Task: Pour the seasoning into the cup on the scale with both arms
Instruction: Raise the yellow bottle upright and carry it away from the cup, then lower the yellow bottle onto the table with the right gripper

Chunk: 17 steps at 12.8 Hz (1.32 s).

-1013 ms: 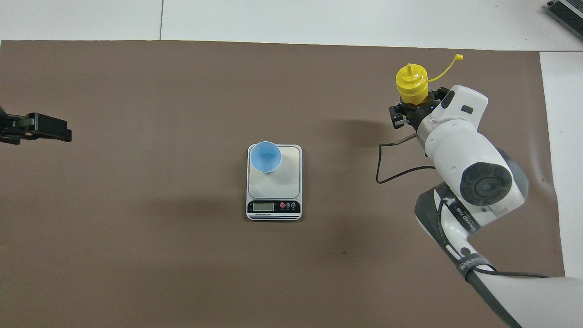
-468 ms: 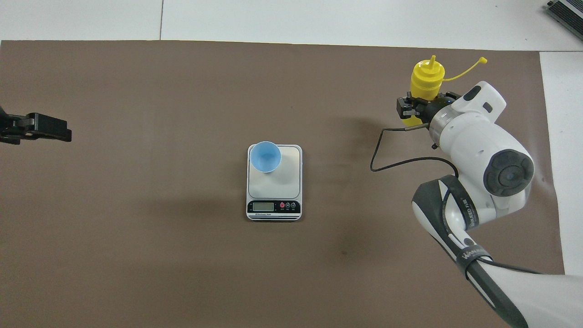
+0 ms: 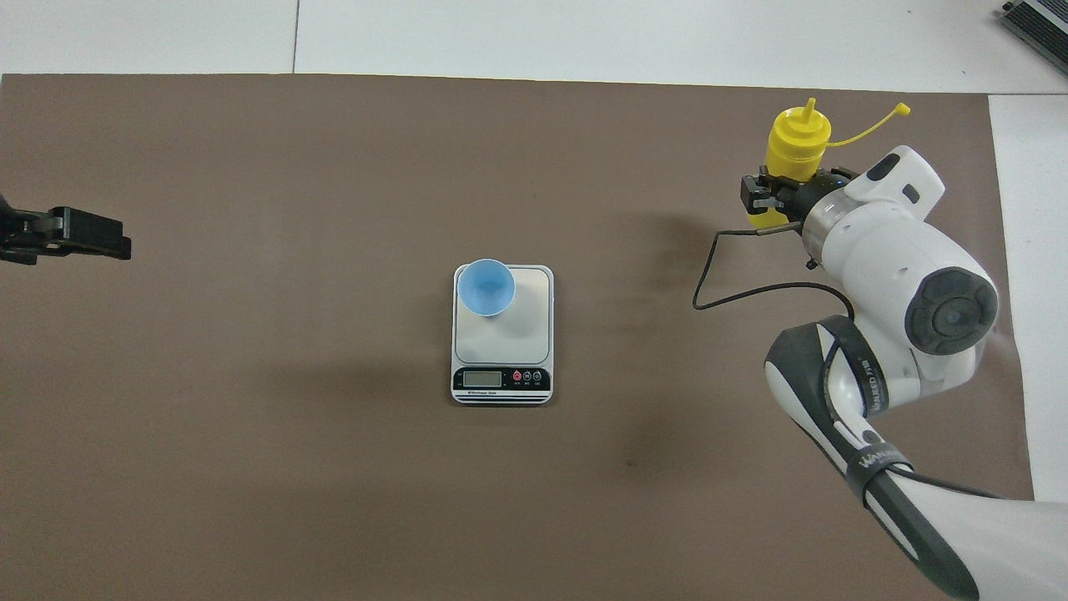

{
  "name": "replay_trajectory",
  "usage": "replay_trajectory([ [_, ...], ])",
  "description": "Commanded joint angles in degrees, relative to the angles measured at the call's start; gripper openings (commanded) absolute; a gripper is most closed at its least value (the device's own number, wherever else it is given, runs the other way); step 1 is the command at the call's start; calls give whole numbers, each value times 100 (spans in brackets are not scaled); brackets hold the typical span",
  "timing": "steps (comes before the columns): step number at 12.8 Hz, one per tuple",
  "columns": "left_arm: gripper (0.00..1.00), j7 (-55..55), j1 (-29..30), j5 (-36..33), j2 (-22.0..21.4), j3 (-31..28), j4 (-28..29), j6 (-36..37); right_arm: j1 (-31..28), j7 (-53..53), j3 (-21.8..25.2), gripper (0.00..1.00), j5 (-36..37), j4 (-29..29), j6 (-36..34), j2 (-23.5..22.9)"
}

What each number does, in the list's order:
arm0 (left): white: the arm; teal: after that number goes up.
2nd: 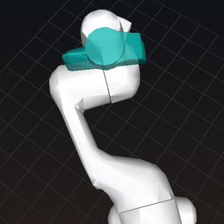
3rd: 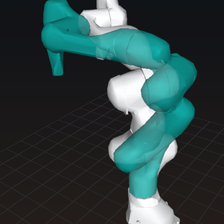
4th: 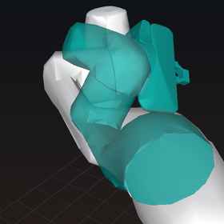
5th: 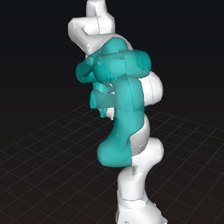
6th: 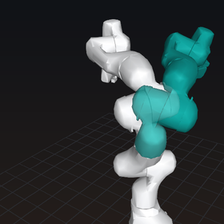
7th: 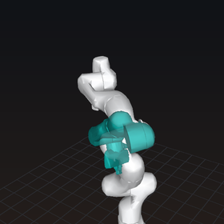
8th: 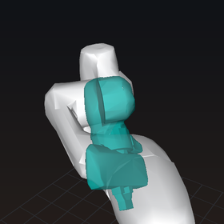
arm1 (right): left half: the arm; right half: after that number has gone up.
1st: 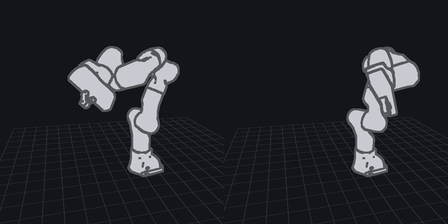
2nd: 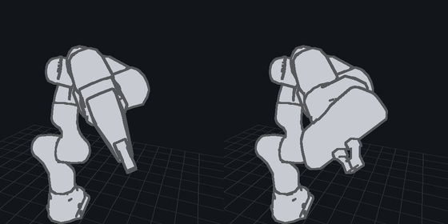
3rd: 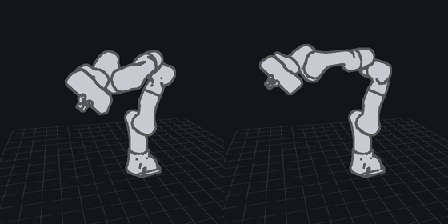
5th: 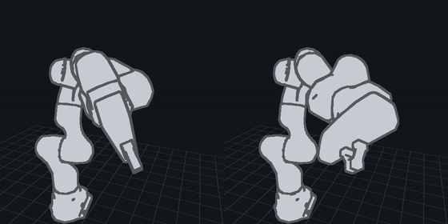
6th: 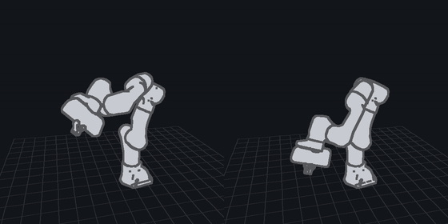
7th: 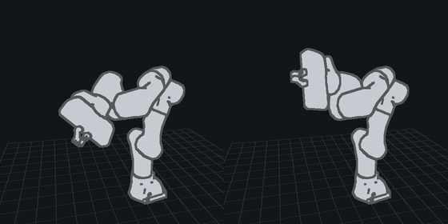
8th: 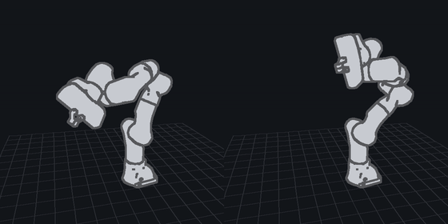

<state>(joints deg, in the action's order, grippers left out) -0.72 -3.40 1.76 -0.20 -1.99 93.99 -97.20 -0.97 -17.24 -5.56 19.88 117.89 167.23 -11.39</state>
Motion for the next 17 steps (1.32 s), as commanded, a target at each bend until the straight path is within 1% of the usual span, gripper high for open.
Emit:
replay_trajectory([
  [1, 100, 28, 14, 79, -112, -12, 93, 17, -88, 413, -208, 0, -1147, -502, -663, -56],
  [3, 100, 28, 14, 79, -112, -12, 93, 17, -97, 1577, -209, 0, -2256, -600, -797, -74],
  [4, 100, 28, 14, 79, -112, -12, 93, 17, -131, 2175, -200, 0, -2626, -583, -797, -74],
  [7, 100, 28, 14, 79, -112, -12, 93, 17, -263, 3356, -209, 0, -2937, -496, -718, -66],
  [10, 100, 28, 14, 79, -112, -12, 93, 17, -272, 4313, -209, 0, -3717, -390, -560, -39],
  [12, 100, 28, 14, 79, -112, -12, 93, 26, -272, 5252, -209, 0, -4472, -320, -569, -4],
  [15, 100, 28, 14, 79, -112, -12, 93, 17, -360, 6939, -200, 0, -5719, -170, -595, 57],
  [16, 100, 28, 14, 79, -112, -12, 93, 26, -360, 7597, -200, 0, -6228, -126, -595, 58],
  [17, 100, 28, 14, 79, -112, -12, 93, 17, -369, 8343, -200, 0, -6964, -48, -586, 58],
])
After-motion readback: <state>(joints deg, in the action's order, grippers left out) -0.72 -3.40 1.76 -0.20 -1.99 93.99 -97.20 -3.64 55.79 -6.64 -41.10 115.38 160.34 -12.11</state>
